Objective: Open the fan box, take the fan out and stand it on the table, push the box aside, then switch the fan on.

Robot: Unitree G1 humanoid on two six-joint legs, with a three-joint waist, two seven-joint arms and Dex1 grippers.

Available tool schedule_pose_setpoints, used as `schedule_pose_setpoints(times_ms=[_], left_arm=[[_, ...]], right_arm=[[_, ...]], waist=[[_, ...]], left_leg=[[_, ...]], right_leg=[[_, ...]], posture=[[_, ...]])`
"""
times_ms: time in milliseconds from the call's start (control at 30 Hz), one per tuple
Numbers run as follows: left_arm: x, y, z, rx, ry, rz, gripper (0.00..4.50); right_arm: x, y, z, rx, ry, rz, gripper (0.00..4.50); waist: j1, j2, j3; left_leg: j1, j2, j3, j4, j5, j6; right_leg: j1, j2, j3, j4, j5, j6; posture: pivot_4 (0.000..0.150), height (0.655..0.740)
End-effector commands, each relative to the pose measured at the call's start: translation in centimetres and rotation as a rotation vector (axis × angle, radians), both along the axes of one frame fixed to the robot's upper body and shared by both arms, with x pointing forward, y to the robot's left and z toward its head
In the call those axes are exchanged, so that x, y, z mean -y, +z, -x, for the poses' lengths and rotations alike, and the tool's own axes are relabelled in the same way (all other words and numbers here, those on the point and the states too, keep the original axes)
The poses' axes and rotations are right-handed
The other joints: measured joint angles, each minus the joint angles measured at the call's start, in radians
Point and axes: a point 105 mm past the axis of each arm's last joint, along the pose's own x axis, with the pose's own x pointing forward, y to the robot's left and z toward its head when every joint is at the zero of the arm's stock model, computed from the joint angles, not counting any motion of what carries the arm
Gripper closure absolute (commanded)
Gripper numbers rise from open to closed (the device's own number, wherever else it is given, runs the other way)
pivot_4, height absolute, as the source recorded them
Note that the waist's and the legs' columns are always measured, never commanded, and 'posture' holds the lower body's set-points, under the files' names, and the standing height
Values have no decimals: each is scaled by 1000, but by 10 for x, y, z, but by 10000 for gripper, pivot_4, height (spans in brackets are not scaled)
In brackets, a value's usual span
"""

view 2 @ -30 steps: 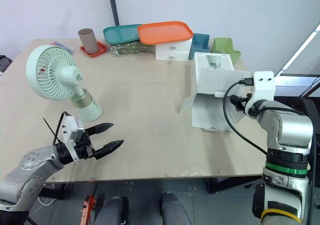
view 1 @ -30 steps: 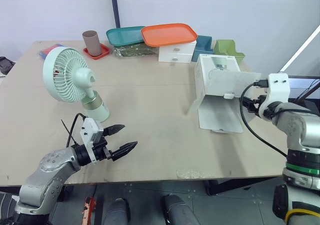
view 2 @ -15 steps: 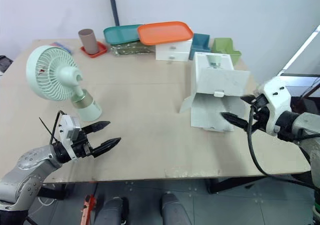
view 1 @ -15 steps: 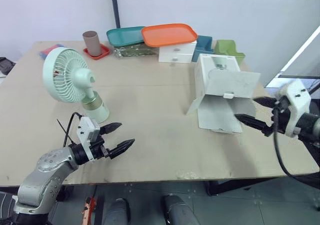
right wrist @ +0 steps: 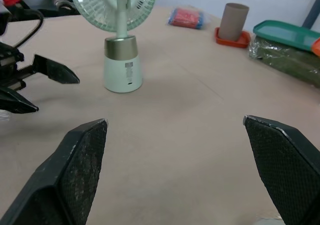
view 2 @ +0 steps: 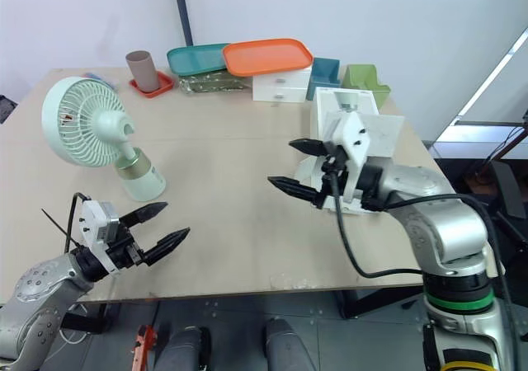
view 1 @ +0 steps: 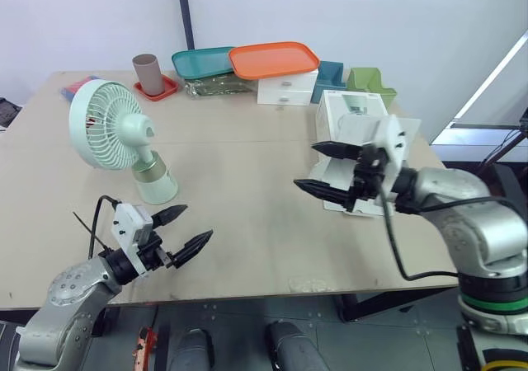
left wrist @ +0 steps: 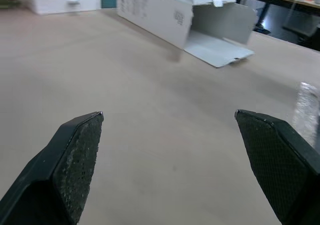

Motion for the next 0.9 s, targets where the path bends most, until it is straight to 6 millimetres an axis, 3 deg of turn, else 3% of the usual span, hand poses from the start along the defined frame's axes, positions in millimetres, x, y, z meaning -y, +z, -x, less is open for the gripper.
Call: schedule_pose_setpoints(times_ms=[33,300,433,667,800,900], left_arm=[[-8,17,0,94,52,-10,0],[-27,37,5,239,234,-4,0],[-45,36,33,207,360,-9,0],[-68,48,49,234,559,-3,0],[-91,60,42,275,712,24,0],[-98,77,32,332,735,54,0]], right_arm=[[-6,-11,7,18,25,35,487],[-20,-7,6,10,82,-9,487],[-38,-12,-10,-11,128,-1,487],[-51,-14,-19,-9,209,5,487],[-58,-12,-22,-1,244,-6,487],[-59,-13,-22,1,249,5,487]], waist=[[3,0,0],[7,0,0],[-3,0,0],[3,-1,0],[-1,-1,0],[0,-1,0]], left_leg=[[0,0,-1,0,-1,-1],[0,1,0,-1,-4,-1],[2,2,1,-1,-4,-1],[1,2,2,1,-2,0],[1,2,3,1,-2,0],[1,3,1,1,-2,0]], right_leg=[[0,0,0,0,-1,1],[0,1,0,0,-1,3],[0,1,0,0,-2,-2],[2,0,-1,0,-2,-2],[1,0,-1,0,-1,-2],[1,1,-3,1,-1,-3]], posture=[[1500,7400],[1500,7400],[1500,7400],[1500,7400],[1500,7400],[1500,7400]])
